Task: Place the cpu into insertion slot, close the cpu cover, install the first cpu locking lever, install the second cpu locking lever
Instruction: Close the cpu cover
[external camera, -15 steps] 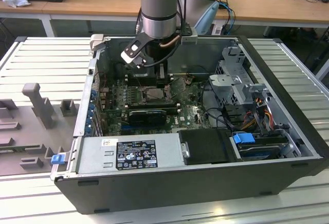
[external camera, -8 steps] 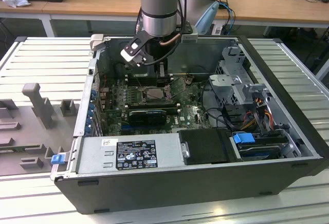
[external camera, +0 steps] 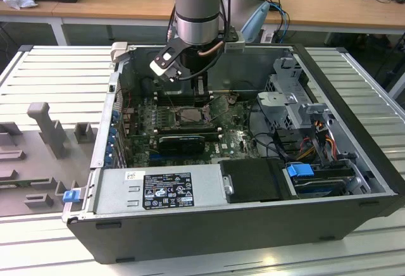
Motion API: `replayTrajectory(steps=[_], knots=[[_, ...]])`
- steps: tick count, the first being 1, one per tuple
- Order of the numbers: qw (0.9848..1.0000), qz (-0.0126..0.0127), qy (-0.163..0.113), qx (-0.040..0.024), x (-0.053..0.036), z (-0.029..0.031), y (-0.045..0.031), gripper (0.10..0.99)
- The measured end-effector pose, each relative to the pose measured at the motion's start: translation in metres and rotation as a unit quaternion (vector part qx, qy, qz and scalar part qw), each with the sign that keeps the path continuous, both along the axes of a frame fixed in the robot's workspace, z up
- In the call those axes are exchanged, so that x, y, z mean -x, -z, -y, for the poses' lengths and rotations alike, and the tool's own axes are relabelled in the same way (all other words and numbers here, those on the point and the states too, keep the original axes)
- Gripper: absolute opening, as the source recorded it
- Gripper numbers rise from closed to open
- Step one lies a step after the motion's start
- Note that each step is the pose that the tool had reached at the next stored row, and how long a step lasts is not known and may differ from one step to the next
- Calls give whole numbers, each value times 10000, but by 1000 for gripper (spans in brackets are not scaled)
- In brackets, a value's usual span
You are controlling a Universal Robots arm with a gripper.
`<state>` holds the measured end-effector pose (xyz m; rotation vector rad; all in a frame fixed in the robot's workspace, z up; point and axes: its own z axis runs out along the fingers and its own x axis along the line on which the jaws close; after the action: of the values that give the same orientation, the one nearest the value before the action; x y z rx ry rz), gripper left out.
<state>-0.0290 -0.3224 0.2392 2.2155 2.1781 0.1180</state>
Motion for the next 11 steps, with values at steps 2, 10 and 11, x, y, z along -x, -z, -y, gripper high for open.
replayTrajectory(steps=[2,10,11], knots=[[10000,0,0,0,-2,0,0,106],[10000,0,0,1,-3,-3,-10,106],[10000,0,0,0,-3,-3,-18,106]])
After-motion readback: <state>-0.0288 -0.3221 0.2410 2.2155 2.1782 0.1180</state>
